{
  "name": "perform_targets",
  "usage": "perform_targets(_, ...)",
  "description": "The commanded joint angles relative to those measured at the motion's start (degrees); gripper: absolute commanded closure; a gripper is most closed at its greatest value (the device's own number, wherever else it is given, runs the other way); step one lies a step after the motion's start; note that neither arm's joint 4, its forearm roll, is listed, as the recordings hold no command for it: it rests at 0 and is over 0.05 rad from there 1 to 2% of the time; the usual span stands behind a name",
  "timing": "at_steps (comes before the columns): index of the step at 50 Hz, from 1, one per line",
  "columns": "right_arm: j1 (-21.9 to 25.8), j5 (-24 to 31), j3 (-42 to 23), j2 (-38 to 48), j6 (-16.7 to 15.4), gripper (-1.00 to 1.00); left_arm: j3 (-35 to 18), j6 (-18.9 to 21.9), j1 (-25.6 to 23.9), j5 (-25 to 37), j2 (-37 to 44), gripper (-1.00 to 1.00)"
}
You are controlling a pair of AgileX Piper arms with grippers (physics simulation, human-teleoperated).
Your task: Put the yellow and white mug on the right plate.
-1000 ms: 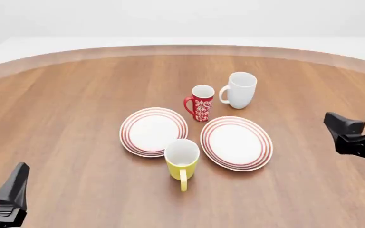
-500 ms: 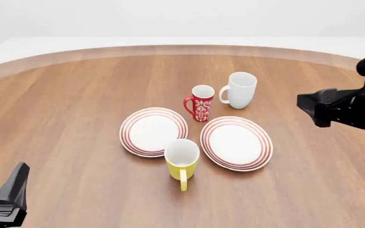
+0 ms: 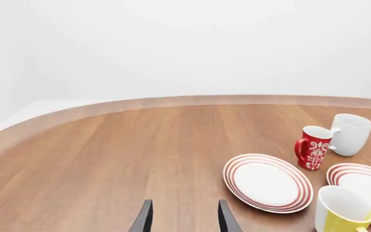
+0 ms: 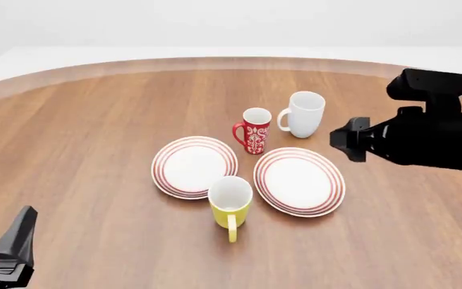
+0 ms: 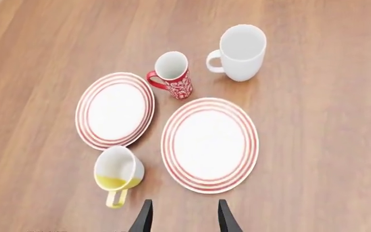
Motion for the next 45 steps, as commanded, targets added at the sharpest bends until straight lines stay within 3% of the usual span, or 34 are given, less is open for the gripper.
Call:
perform_targets(1, 3.94, -1.84, -0.06, 4.75, 3.79, -1.00, 0.00, 0.00, 0.00, 0.00, 0.00, -1.00)
perform_targets(12, 7.35, -4.04, 2.22, 6.58, 7.24, -1.00, 0.00, 0.00, 0.00, 0.00, 0.00, -1.00)
perform_targets(19, 9.15, -2.94, -0.30, 7.67, 8.71, -1.00, 0.00, 0.00, 0.00, 0.00, 0.00, -1.00)
perform_targets(24, 12.30, -6.85, 2.64, 9.22, 11.37, -1.00, 0.00, 0.00, 0.00, 0.00, 0.00, -1.00)
perform_targets(33, 13.97, -7.71, 2.02, 9.98, 13.29, -1.00, 0.00, 0.00, 0.00, 0.00, 0.00, -1.00)
perform_targets(37, 15.95, -12.02, 3.36, 11.58, 15.98, -1.00, 0.00, 0.00, 0.00, 0.00, 0.00, -1.00)
perform_targets(45, 16.72, -15.46, 5.13, 13.56, 17.88, -1.00, 0.00, 0.00, 0.00, 0.00, 0.00, -1.00)
